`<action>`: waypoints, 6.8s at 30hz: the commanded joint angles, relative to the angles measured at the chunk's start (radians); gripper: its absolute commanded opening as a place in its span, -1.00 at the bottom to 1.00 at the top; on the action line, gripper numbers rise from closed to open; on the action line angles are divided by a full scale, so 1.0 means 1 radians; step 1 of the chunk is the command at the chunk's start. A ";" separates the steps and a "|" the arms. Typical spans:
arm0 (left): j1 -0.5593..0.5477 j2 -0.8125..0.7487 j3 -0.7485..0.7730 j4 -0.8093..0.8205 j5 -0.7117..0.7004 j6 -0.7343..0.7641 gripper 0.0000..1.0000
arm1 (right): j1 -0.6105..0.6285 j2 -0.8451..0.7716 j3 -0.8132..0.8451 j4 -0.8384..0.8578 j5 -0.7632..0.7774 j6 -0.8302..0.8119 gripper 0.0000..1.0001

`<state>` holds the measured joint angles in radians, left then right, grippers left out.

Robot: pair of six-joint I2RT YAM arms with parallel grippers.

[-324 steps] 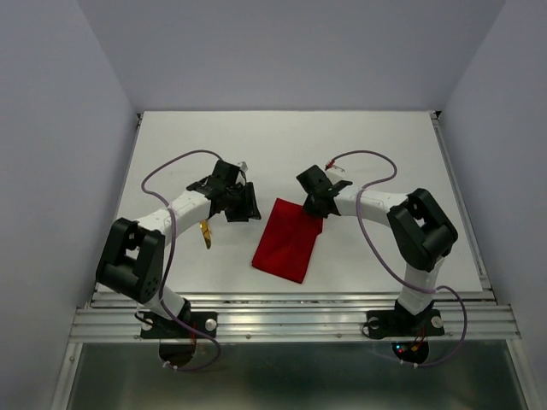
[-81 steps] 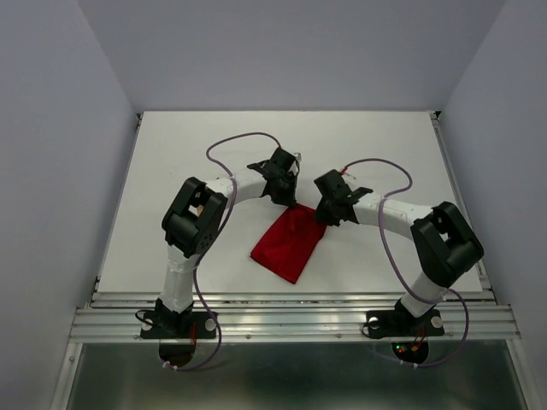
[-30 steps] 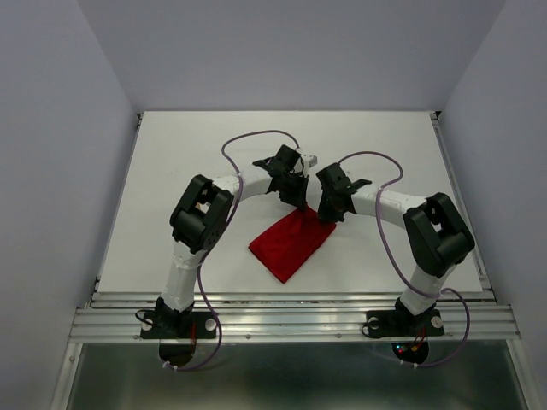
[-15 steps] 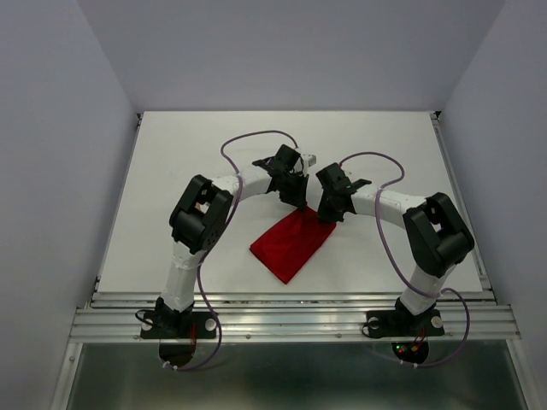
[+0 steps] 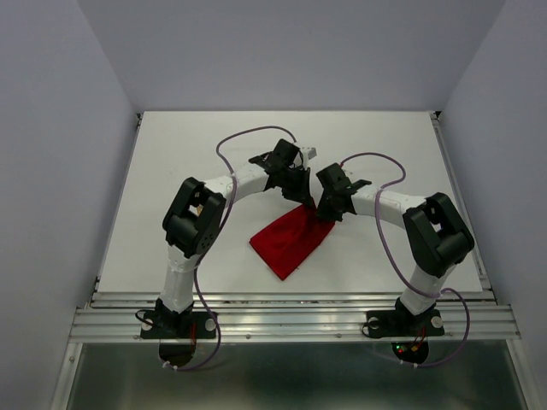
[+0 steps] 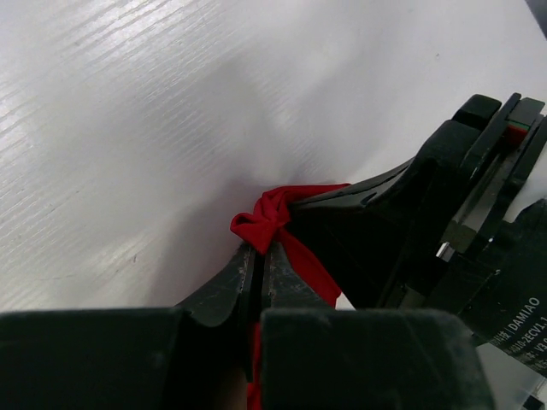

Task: Fold the napkin into a case and place the utensils inside
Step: Fold the 2/3-rectangle-folded napkin at the center of the board.

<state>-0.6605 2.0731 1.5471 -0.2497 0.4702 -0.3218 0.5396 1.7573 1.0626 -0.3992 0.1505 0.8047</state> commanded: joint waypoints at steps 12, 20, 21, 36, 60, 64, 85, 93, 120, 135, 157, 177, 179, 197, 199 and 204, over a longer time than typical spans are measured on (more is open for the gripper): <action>-0.033 -0.067 -0.038 0.006 0.019 -0.043 -1.00 | 0.002 0.007 -0.039 0.014 0.021 0.037 -0.99; -0.063 -0.053 -0.044 0.012 -0.045 -0.091 -1.00 | 0.002 0.002 -0.047 0.023 0.008 0.054 -0.99; -0.064 -0.053 -0.045 0.013 -0.054 -0.094 -1.00 | 0.002 0.002 -0.050 0.025 0.008 0.054 -0.99; -0.033 -0.128 -0.071 -0.071 -0.234 -0.083 0.33 | 0.002 -0.021 -0.056 0.022 0.009 0.054 -0.99; -0.030 -0.160 -0.294 -0.034 -0.306 -0.125 0.05 | 0.002 -0.013 -0.033 0.022 0.007 0.045 -0.99; -0.033 -0.220 -0.320 -0.014 -0.353 -0.120 0.09 | 0.002 -0.015 -0.038 0.023 0.006 0.044 -0.99; -0.057 -0.225 -0.358 0.015 -0.417 -0.155 0.12 | 0.002 -0.012 -0.030 0.020 0.003 0.039 -0.99; -0.088 -0.171 -0.348 -0.011 -0.401 -0.175 -0.08 | 0.002 -0.009 -0.026 0.022 0.001 0.041 -0.99; -0.090 -0.130 -0.068 -0.172 -0.490 0.046 -1.00 | 0.002 -0.027 -0.044 0.033 -0.006 0.316 -0.97; -0.090 -0.176 -0.096 -0.102 -0.283 0.030 -1.00 | 0.002 0.025 -0.039 0.063 -0.032 0.447 -0.98; -0.090 -0.197 -0.140 -0.040 -0.153 -0.052 -1.00 | 0.002 0.039 -0.079 0.089 -0.043 0.504 -0.98; -0.088 -0.101 -0.219 0.101 -0.036 -0.157 -1.00 | 0.002 0.022 -0.101 0.099 -0.052 0.528 -0.99; -0.088 -0.085 -0.219 0.102 -0.041 -0.160 -1.00 | 0.002 0.013 -0.099 0.099 -0.051 0.524 -0.99; -0.088 -0.022 -0.214 0.086 -0.071 -0.166 -1.00 | -0.036 -0.297 -0.075 0.033 -0.002 0.372 -0.95; -0.088 -0.024 -0.208 0.078 -0.076 -0.160 -1.00 | -0.049 -0.328 -0.096 -0.001 0.014 0.305 -0.92; -0.087 -0.033 -0.186 0.046 -0.087 -0.120 -1.00 | -0.098 -0.398 -0.185 -0.009 -0.032 0.130 -0.70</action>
<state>-0.7444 2.0331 1.3415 -0.1543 0.4080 -0.4915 0.4679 1.4113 0.9436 -0.3588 0.1188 1.1080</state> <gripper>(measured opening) 0.036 0.102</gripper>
